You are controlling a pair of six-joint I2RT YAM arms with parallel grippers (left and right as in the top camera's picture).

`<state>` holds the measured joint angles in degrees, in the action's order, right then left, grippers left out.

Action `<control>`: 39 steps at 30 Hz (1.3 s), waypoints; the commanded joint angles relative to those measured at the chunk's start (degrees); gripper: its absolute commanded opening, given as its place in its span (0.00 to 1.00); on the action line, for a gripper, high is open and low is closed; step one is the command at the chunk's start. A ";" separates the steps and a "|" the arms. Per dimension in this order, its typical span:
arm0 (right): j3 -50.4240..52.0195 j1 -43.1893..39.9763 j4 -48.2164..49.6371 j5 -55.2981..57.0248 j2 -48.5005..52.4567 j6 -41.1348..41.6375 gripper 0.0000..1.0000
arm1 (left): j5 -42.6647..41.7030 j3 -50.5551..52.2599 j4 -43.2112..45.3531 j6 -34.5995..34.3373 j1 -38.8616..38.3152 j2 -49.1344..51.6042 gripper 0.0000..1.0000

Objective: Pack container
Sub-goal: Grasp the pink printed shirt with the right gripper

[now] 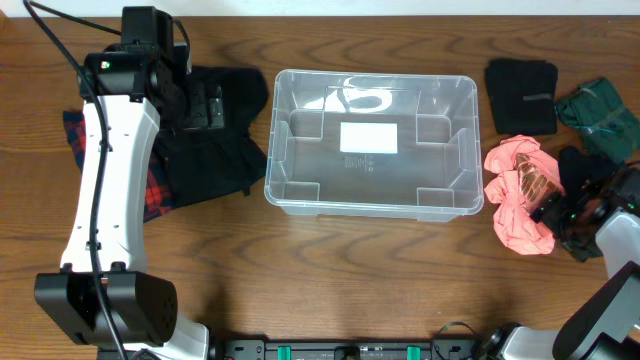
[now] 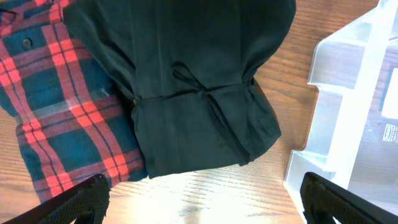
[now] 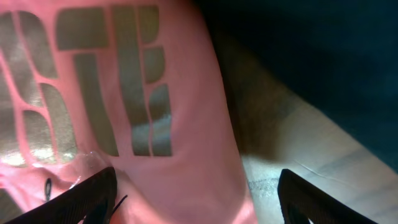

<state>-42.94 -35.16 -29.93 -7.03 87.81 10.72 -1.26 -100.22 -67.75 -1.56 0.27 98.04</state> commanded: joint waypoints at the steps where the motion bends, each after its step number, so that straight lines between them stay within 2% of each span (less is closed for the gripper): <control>1: 2.21 -0.46 1.03 -0.13 -0.04 -0.07 0.81 | 0.66 -1.09 -0.35 -0.72 0.09 0.24 0.98; 5: 2.36 -0.46 1.05 -1.99 -0.04 -0.07 0.78 | 0.66 -1.09 -0.33 -0.74 0.09 0.24 0.98; 8: 2.45 -0.46 1.01 -4.33 -0.04 -0.04 0.72 | 0.63 -1.09 -0.35 -0.74 0.09 0.24 0.98; 12: 2.45 -0.46 0.63 -5.90 -0.04 -0.07 0.54 | 0.63 -1.09 -0.35 -0.72 0.09 0.24 0.98; 18: 2.49 -0.46 0.20 -5.88 -0.04 -0.07 0.53 | 0.63 -1.09 -0.33 -0.72 0.09 0.24 0.98; 19: 2.56 -0.46 0.13 -5.88 -0.04 -0.07 0.57 | 0.63 -1.09 -0.35 -0.72 0.09 0.24 0.98; 21: 2.80 -0.46 0.24 -5.51 -0.04 -0.07 0.86 | 0.63 -1.09 -0.37 -0.74 0.09 0.24 0.98; 24: 3.72 -0.46 1.49 -3.72 -0.04 -0.07 0.93 | 0.63 -1.09 -0.37 -0.74 0.09 0.24 0.98; 26: 4.96 -0.46 3.67 -3.06 -0.04 -0.09 0.91 | 0.63 -1.09 -0.35 -0.74 0.09 0.24 0.98; 28: 6.14 -0.46 5.84 -3.52 -0.04 -0.09 0.84 | 0.63 -1.09 -0.35 -0.74 0.09 0.24 0.98; 31: 6.71 -0.46 6.99 -5.22 -0.04 -0.11 0.67 | 0.63 -1.09 -0.33 -0.74 0.09 0.24 0.98; 35: 6.67 -0.46 7.65 -8.17 -0.04 -0.55 0.36 | 0.63 -1.09 -0.28 -0.74 0.09 0.24 0.98; 39: 5.88 -0.46 7.85 -12.59 -0.07 -1.81 0.11 | 0.63 -1.09 -0.11 -0.74 0.09 0.24 0.98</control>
<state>-37.82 -35.51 -21.45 -17.93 86.85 10.15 -1.26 -100.22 -67.72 -1.56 0.27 98.04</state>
